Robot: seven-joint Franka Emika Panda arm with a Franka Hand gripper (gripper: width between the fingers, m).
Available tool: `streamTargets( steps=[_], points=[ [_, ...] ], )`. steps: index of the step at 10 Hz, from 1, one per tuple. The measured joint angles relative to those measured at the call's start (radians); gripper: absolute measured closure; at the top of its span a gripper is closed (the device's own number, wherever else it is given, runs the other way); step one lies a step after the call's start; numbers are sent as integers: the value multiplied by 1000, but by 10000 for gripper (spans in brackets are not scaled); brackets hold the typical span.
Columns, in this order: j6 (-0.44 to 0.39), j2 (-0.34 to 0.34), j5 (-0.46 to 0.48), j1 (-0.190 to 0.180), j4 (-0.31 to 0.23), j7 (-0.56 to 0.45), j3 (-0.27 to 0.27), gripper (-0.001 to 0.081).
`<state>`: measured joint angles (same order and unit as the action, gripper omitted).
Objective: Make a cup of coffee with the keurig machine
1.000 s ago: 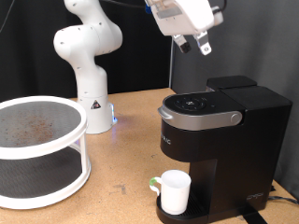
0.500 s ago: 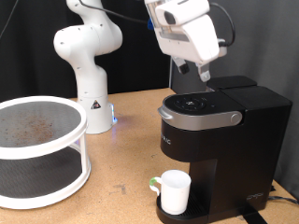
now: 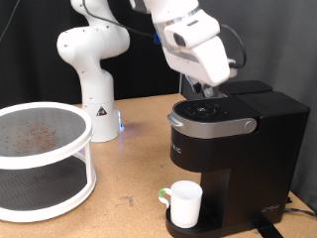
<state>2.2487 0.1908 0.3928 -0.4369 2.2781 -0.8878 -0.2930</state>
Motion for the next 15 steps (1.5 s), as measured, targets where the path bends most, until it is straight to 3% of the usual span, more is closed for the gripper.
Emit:
streamTargets(
  steps=[1, 2, 3, 4, 9, 13, 15],
  points=[
    [1, -12, 1, 0, 5, 0, 1, 579],
    [6, -25, 1, 0, 11, 1, 1, 579],
    [14, -42, 2, 0, 15, 1, 1, 752],
    [22, -51, 10, 0, 11, 3, 1, 789],
    [-38, -72, 20, 3, -21, 52, -7, 803],
    [-177, -128, 35, 9, -104, 122, -25, 803],
    [-310, -164, 64, 19, -160, 141, -44, 803]
  ],
)
